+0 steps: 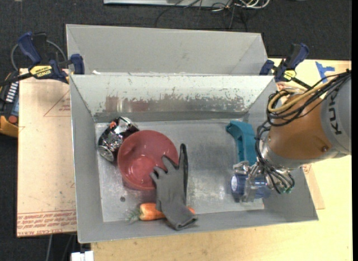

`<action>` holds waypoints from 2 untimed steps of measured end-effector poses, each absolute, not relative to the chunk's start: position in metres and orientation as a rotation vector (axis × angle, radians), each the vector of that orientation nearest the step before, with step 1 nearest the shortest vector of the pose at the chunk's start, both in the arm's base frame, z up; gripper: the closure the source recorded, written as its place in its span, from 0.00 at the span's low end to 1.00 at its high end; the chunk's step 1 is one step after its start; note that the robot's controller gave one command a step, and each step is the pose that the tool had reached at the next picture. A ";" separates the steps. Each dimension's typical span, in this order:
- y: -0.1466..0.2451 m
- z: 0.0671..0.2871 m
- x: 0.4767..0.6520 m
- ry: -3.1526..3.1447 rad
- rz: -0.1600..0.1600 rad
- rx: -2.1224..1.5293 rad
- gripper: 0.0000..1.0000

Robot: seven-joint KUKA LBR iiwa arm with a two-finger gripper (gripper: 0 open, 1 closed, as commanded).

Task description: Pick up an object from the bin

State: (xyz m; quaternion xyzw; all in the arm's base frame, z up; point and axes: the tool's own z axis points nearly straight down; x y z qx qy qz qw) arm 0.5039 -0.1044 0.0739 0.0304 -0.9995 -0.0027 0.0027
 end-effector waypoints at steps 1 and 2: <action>-0.104 0.077 0.503 -3.132 -0.010 0.096 1.00; -0.103 0.096 0.501 -3.124 -0.013 0.096 1.00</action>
Offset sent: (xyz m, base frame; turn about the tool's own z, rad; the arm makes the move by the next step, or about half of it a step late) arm 0.0000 0.0000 0.0888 0.0000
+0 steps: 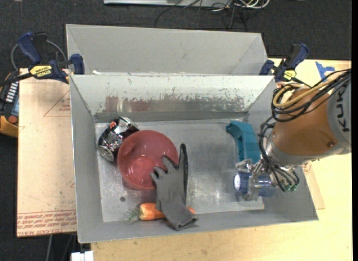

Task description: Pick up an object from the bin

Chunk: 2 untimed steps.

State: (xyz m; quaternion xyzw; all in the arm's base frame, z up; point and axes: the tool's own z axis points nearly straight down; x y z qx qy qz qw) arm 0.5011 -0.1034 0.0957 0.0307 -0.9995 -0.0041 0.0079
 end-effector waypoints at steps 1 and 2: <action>-0.104 0.128 0.503 -3.131 -0.010 0.094 1.00; -0.104 0.145 0.503 -3.133 -0.010 0.094 1.00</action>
Offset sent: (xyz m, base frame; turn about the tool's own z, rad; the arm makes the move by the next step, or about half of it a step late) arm -0.0001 -0.0001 0.0799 0.0000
